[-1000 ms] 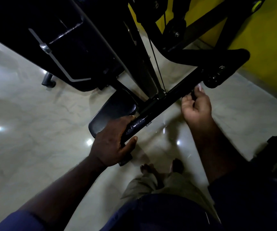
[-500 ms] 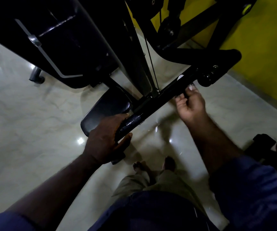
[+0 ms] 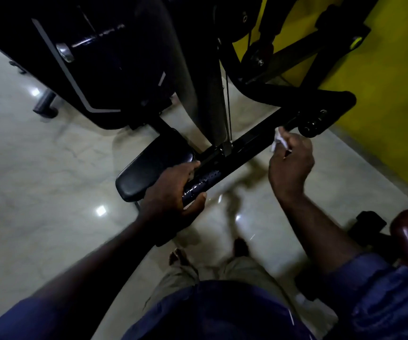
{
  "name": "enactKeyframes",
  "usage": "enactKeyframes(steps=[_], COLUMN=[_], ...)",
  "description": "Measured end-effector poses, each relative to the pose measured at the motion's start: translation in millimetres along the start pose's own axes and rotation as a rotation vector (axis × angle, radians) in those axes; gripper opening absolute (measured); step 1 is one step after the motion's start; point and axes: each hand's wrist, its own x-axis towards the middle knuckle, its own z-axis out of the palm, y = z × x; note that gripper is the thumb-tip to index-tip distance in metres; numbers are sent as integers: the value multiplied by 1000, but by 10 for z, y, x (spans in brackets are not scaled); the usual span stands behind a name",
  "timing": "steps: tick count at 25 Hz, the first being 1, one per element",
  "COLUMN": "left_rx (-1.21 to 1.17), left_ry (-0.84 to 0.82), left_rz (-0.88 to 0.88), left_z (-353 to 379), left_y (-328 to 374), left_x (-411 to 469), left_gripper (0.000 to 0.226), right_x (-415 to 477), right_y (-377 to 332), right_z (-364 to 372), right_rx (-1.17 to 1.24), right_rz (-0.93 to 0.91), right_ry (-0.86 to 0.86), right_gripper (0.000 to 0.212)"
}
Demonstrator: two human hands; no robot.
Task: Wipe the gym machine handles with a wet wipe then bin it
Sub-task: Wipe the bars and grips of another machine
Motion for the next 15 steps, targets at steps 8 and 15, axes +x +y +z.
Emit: enactKeyframes(steps=[8, 15], left_rx=[-450, -504], left_ry=[45, -67], left_rz=[84, 136], left_z=[-89, -197], left_y=[-151, -651], left_x=[-141, -476], left_gripper=[72, 69], right_x=[-980, -1285], right_y=[-539, -1152], right_z=[-2, 166], right_rx=[-23, -152], right_rz=[-479, -503], right_ry=[-439, -422], right_gripper=[34, 31])
